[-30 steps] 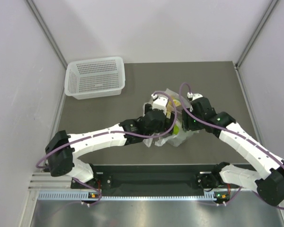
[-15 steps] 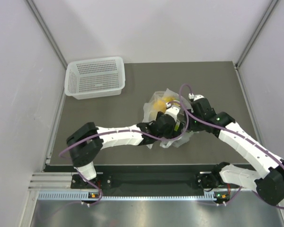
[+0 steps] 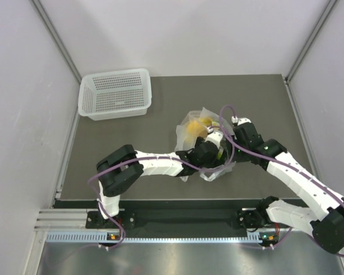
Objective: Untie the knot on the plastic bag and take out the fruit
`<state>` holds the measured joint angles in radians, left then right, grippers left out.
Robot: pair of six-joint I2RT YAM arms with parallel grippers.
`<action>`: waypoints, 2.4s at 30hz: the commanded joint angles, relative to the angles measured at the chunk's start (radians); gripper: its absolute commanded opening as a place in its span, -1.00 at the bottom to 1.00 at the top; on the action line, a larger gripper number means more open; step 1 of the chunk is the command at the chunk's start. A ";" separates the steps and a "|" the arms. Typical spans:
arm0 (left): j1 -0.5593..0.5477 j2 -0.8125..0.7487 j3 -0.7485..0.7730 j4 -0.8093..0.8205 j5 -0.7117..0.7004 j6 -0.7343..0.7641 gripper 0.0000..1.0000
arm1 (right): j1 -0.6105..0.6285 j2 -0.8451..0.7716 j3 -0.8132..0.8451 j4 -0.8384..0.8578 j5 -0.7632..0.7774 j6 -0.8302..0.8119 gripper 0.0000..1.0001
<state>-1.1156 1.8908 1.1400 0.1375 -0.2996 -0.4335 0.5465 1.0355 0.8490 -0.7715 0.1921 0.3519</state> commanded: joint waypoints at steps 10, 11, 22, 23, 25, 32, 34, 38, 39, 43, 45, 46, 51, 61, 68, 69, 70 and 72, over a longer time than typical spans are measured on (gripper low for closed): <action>0.002 0.021 0.035 0.091 0.022 0.056 -0.40 | -0.002 -0.037 -0.002 0.031 -0.054 0.004 0.04; 0.000 0.007 0.030 0.086 0.034 0.058 -0.52 | -0.005 -0.038 -0.002 0.034 -0.056 0.005 0.04; -0.020 -0.390 -0.023 -0.295 0.120 -0.010 -1.00 | -0.006 -0.011 -0.005 0.089 -0.062 0.007 -0.14; -0.021 -0.413 -0.025 -0.324 0.125 -0.016 -1.00 | -0.007 -0.006 -0.004 0.097 -0.060 0.010 -0.16; -0.021 -0.481 -0.029 -0.404 0.125 -0.025 -1.00 | -0.005 -0.006 -0.005 0.118 -0.065 0.015 -0.23; -0.016 -0.671 -0.097 -0.518 -0.230 -0.067 -1.00 | -0.010 0.009 -0.001 0.159 -0.097 0.010 -0.45; 0.009 -0.742 -0.102 -0.491 -0.359 -0.048 -1.00 | -0.010 0.005 -0.007 0.166 -0.106 0.007 -0.46; 0.233 -0.765 -0.027 -0.437 -0.296 0.035 -1.00 | -0.011 0.004 -0.015 0.175 -0.134 -0.014 -0.48; 0.275 -0.736 -0.005 -0.421 -0.276 0.064 -1.00 | -0.010 0.006 -0.014 0.178 -0.147 -0.019 -0.49; 0.477 -0.600 0.105 -0.348 -0.188 0.119 -1.00 | -0.011 0.024 -0.007 0.190 -0.177 -0.037 -0.49; 0.595 -0.486 0.190 -0.325 -0.124 0.122 -1.00 | -0.010 0.028 0.001 0.190 -0.186 -0.045 -0.49; 0.631 -0.446 0.216 -0.314 -0.106 0.121 -1.00 | -0.010 0.029 0.002 0.189 -0.186 -0.051 -0.49; 0.807 -0.178 0.397 -0.277 -0.044 0.110 -1.00 | -0.010 0.028 0.019 0.196 -0.256 -0.073 -0.50; 0.953 0.139 0.584 -0.312 0.045 0.107 -1.00 | -0.008 -0.006 0.031 0.138 -0.355 -0.145 -0.33; 0.984 0.220 0.583 -0.311 0.115 0.101 -1.00 | -0.005 -0.074 0.113 0.045 -0.378 -0.183 0.09; 0.984 0.221 0.577 -0.309 0.123 0.099 -1.00 | -0.005 -0.075 0.126 0.032 -0.378 -0.192 0.15; 0.984 0.223 0.561 -0.306 0.132 0.098 -1.00 | -0.003 -0.074 0.155 0.022 -0.378 -0.200 0.22; 0.984 0.220 0.547 -0.308 0.140 0.091 -0.92 | -0.003 -0.068 0.180 -0.008 -0.384 -0.228 0.42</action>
<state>-0.1379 2.1201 1.6756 -0.1986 -0.1986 -0.3378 0.5404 0.9867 0.9489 -0.7353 -0.1711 0.1738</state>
